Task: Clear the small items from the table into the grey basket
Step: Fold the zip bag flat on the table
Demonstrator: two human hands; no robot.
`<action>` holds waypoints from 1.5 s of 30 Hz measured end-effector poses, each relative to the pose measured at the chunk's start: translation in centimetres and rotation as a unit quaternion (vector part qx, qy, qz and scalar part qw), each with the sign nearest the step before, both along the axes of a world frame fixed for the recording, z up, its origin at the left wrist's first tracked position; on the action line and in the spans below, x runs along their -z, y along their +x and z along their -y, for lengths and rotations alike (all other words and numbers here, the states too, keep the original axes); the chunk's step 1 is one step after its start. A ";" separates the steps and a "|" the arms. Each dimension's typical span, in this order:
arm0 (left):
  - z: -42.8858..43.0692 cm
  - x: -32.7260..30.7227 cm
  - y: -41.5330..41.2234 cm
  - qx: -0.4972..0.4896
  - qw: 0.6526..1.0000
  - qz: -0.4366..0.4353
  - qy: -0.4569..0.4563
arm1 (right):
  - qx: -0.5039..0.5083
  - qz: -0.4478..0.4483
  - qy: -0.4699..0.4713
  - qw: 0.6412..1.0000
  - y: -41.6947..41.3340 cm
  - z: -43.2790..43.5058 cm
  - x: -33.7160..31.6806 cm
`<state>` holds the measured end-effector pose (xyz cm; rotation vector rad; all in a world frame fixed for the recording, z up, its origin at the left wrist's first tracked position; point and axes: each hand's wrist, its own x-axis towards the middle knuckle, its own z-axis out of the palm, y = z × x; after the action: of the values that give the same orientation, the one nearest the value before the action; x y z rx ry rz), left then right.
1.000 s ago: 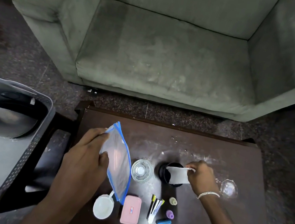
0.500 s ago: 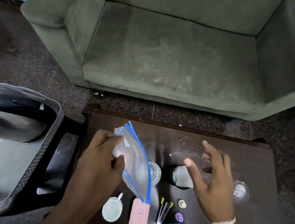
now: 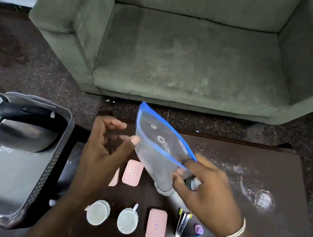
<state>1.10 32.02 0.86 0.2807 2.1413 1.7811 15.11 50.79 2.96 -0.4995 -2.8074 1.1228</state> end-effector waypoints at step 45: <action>-4.4 6.7 -1.8 0.165 0.978 0.116 0.052 | 0.196 -0.138 -0.456 0.857 -1.7 -5.1 8.6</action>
<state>-0.75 36.44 -5.86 0.4070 1.7311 1.6448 13.37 55.92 -5.67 -0.8192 -1.6604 2.1347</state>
